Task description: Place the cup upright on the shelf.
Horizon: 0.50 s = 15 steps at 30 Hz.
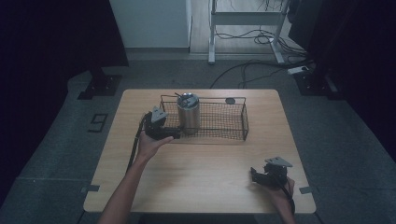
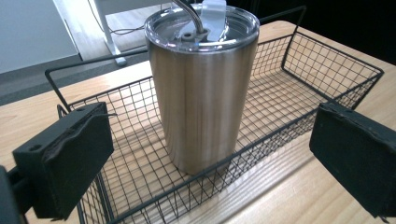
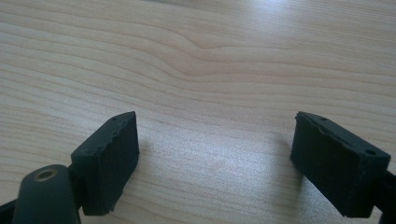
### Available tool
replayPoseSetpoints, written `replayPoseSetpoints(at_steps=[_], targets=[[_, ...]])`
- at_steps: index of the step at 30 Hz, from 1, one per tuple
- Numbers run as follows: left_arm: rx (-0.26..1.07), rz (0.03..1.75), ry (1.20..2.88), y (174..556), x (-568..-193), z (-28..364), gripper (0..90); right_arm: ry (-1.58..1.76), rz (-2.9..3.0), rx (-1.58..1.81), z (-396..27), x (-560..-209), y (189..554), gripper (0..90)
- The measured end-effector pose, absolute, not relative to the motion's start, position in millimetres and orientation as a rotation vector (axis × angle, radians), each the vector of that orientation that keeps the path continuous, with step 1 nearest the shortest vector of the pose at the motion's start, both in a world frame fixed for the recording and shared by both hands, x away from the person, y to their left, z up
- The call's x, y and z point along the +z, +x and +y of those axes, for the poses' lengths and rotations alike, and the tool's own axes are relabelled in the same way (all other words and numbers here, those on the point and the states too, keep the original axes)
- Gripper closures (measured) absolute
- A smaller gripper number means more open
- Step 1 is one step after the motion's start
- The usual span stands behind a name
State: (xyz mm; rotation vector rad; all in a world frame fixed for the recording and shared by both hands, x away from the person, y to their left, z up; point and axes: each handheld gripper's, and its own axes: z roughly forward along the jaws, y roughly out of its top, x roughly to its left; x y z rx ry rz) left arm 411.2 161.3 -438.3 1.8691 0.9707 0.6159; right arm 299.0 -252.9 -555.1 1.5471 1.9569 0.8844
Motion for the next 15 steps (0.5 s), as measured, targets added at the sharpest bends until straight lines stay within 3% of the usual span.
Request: replayPoseSetpoints(at_steps=[15], targets=[[0.555,0.978,1.885,361,-457,185,0.0,1.548,1.956,0.884,-253,-555,299,14.8]])
